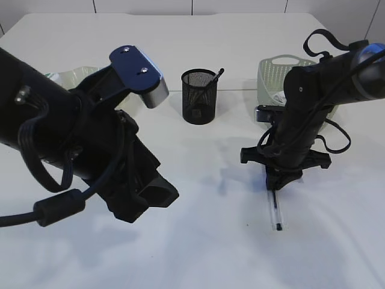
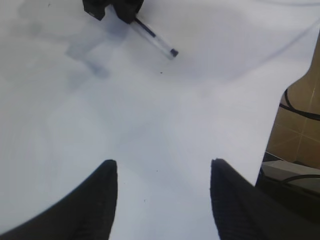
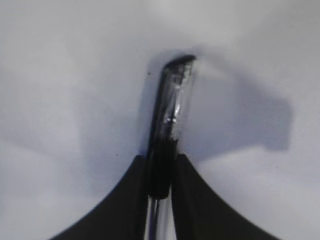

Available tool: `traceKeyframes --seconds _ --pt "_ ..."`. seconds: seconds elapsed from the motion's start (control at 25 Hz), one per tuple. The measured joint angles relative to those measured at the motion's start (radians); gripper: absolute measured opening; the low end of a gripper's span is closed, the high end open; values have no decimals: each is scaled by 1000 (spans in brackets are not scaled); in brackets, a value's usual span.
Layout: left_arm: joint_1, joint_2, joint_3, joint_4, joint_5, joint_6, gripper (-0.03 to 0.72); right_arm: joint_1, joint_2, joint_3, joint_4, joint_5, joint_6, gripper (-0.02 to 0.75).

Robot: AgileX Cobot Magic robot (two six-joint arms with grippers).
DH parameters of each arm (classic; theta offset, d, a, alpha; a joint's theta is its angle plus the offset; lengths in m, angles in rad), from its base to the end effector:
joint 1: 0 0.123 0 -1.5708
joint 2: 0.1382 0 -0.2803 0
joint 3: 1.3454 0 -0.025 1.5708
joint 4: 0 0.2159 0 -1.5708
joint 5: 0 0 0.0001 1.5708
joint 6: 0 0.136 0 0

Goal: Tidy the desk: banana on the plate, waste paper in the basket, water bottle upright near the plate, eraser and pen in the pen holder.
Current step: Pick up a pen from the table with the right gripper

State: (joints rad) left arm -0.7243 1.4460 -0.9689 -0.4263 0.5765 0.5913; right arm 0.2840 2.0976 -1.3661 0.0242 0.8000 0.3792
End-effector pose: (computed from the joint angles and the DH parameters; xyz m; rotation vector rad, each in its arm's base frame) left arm 0.1989 -0.2169 0.2385 1.2435 2.2017 -0.4877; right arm 0.3619 0.1081 0.0990 0.1678 3.0220 0.0888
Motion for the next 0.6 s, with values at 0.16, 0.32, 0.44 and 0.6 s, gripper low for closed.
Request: traceKeyframes --seconds 0.16,0.32,0.44,0.6 --pt "0 0 0 2 2 0 425 0 0 0 -5 0 -54 58" --pt "0 0 0 6 2 0 425 0 0 0 -7 0 -99 50" --pt "0 0 0 8 4 0 425 0 0 0 -12 0 -132 49" --pt "0 0 0 8 6 0 425 0 -15 0 -24 -1 -162 48"
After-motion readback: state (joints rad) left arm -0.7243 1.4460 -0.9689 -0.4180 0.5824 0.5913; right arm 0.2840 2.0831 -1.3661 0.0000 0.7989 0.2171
